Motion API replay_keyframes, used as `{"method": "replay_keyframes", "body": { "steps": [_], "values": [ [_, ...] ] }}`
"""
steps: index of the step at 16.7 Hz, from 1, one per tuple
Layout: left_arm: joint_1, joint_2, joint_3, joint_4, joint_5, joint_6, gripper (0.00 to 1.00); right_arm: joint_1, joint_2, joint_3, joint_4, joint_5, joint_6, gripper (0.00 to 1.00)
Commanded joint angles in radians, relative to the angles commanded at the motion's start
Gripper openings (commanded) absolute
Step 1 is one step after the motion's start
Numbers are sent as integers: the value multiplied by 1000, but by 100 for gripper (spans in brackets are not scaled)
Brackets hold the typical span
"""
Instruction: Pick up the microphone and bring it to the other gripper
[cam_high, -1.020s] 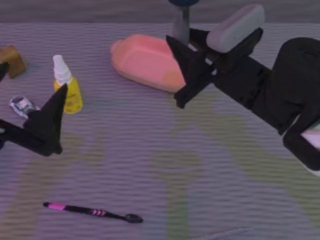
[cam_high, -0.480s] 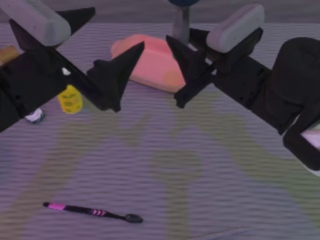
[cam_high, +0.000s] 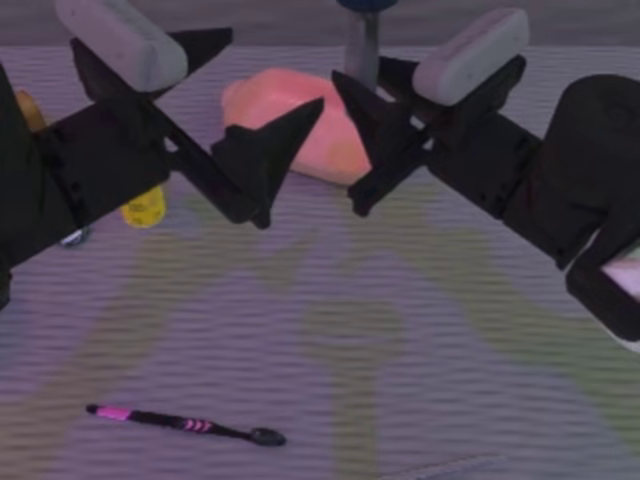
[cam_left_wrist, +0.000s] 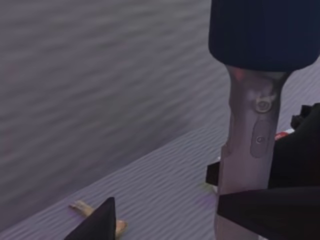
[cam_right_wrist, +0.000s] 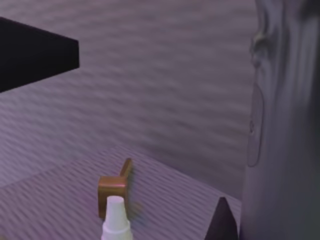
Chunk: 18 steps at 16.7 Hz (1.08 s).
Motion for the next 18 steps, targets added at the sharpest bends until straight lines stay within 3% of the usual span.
{"method": "replay_keyframes", "body": {
  "steps": [4,12,17,18],
  "values": [
    [-13,37,30,12,-14,-1,100,0,0,0,0,0,0,0],
    [-122,382,277,105,-116,-2,100,0,0,0,0,0,0,0],
    [-130,399,292,109,-123,-2,100,0,0,0,0,0,0,0],
    [-130,399,292,109,-123,-2,92,0,0,0,0,0,0,0]
  ]
}}
